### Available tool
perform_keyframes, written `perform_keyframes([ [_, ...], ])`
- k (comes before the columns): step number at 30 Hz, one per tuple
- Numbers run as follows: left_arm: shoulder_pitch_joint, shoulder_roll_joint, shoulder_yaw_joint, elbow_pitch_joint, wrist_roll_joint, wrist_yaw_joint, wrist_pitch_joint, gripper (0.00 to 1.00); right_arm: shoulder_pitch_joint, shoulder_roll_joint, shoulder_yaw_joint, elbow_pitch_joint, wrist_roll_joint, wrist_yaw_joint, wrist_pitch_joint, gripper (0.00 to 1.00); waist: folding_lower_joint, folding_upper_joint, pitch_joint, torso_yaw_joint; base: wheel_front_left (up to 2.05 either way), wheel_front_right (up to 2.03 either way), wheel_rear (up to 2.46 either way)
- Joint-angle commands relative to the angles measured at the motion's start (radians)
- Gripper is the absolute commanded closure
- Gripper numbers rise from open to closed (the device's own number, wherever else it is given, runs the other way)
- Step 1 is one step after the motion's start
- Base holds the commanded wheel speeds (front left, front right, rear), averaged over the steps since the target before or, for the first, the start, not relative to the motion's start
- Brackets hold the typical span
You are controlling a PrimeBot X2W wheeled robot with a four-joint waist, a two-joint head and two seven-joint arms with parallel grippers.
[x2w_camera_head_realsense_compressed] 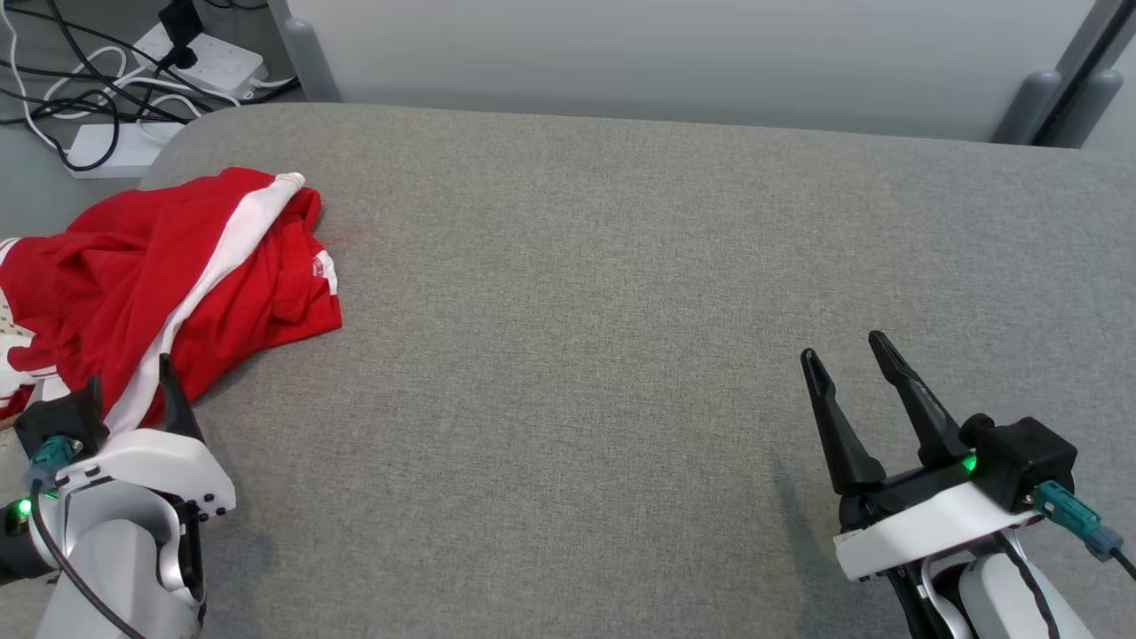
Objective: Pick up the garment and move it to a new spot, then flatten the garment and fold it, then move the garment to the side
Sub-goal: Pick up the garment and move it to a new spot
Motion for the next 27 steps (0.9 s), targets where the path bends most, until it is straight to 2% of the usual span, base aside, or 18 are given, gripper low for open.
perform_keyframes([
  [1, -0.055, 0.055, 0.028, 0.013, -0.005, 0.007, 0.0, 0.0, -0.034, -0.011, 0.023, -0.03, 0.014, 0.007, -0.013, 0.0, 0.0, 0.0, 0.008, -0.007, 0.0, 0.0, 0.0],
  [5, -0.097, 0.086, 0.021, 0.092, 0.003, 0.008, 0.003, 0.0, -0.042, -0.021, 0.031, -0.034, 0.025, 0.007, -0.013, 0.0, 0.0, 0.0, 0.025, -0.018, 0.0, 0.0, 0.0],
  [14, -0.165, 0.12, 0.012, 0.2, 0.003, 0.002, -0.015, 0.0, -0.058, -0.04, 0.037, -0.042, 0.044, 0.007, -0.013, 0.0, 0.0, 0.0, 0.07, -0.038, 0.0, 0.0, 0.0],
  [27, -0.218, 0.149, 0.005, 0.272, 0.008, 0.026, -0.032, 0.0, -0.076, -0.066, 0.054, -0.05, 0.063, 0.007, -0.013, 0.0, 0.0, 0.0, 0.121, -0.06, 0.0, 0.0, 0.0],
])
